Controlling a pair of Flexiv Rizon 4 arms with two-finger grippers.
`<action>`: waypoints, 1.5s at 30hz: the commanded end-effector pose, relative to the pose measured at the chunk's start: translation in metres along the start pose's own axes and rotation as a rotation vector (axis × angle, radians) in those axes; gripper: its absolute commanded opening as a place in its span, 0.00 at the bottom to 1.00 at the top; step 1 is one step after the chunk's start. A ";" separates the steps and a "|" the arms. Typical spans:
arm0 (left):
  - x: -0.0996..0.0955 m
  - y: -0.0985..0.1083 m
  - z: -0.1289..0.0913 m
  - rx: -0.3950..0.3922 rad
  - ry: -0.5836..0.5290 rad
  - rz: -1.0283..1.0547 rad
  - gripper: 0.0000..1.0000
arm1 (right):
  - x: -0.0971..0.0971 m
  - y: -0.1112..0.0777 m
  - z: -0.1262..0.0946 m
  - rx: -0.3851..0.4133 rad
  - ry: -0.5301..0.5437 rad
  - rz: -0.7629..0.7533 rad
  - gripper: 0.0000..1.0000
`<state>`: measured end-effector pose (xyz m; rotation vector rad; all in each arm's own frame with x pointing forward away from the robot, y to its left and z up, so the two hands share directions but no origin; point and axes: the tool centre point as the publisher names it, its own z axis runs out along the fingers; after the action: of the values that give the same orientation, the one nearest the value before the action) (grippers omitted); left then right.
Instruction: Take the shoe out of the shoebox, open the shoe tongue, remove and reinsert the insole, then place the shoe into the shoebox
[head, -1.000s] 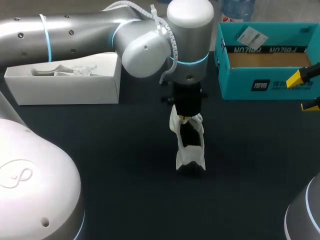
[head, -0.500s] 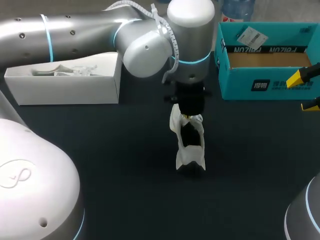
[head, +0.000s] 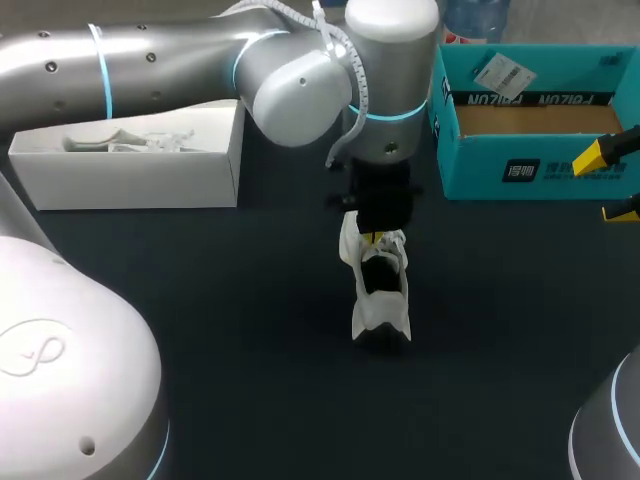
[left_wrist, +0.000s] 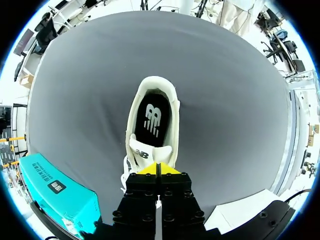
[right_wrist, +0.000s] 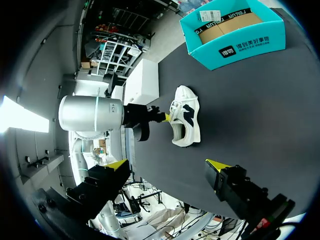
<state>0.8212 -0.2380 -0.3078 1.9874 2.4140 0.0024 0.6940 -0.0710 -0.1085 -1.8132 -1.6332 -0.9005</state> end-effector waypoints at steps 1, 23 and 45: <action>-0.001 -0.004 -0.008 -0.009 0.000 -0.005 0.00 | 0.000 0.000 0.000 0.000 -0.001 0.001 1.00; 0.005 -0.018 0.024 0.058 0.064 -0.151 0.00 | 0.000 0.000 0.000 0.000 -0.001 0.001 1.00; 0.006 -0.023 -0.012 0.182 0.095 -0.401 0.00 | 0.000 0.000 0.000 0.000 -0.001 0.001 1.00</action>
<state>0.7890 -0.2347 -0.2952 1.5420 2.9118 -0.1228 0.6940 -0.0710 -0.1084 -1.8132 -1.6333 -0.9005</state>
